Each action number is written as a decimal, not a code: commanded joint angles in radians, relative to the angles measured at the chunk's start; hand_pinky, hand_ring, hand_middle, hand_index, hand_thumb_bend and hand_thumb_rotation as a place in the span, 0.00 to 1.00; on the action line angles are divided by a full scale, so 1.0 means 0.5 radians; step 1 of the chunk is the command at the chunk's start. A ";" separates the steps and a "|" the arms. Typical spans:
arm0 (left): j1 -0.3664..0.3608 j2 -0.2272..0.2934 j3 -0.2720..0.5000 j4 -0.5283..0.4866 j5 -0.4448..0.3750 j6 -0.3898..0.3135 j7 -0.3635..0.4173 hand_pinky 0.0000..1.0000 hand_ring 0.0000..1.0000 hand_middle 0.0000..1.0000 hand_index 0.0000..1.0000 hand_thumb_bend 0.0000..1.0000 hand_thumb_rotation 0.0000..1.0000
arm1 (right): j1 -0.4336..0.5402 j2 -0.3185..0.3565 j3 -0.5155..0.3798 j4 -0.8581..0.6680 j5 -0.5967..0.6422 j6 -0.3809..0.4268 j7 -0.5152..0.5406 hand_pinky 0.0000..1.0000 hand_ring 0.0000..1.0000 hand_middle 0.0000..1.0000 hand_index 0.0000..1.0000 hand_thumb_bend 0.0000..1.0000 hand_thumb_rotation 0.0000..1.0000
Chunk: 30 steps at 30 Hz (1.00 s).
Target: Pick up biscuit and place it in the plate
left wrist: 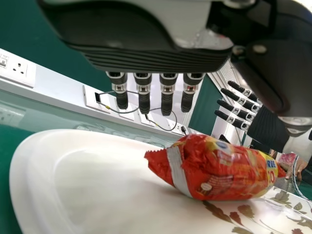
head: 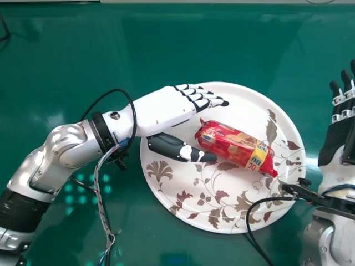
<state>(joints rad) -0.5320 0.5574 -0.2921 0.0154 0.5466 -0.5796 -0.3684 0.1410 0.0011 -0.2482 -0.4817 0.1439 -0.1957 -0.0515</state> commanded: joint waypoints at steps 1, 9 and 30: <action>0.037 0.010 0.017 -0.015 0.000 -0.018 0.022 1.00 1.00 1.00 1.00 1.00 0.64 | 0.030 0.005 -0.014 0.015 0.016 -0.029 0.001 0.99 0.99 1.00 1.00 0.23 0.43; 0.032 0.034 0.051 -0.005 0.038 -0.064 0.098 1.00 1.00 1.00 1.00 1.00 0.68 | 0.024 0.003 -0.020 0.011 0.002 -0.019 -0.007 0.98 0.98 0.99 0.99 0.22 0.41; 0.443 0.096 0.674 -0.053 -0.271 -0.252 0.579 1.00 0.96 0.97 1.00 0.88 0.69 | 0.038 -0.012 -0.031 0.039 0.027 -0.041 0.032 0.94 0.97 0.99 0.99 0.26 0.42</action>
<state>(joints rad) -0.3436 0.6089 0.0152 0.0020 0.4251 -0.6849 -0.1119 0.1454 -0.0013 -0.2571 -0.4756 0.1489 -0.1972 -0.0409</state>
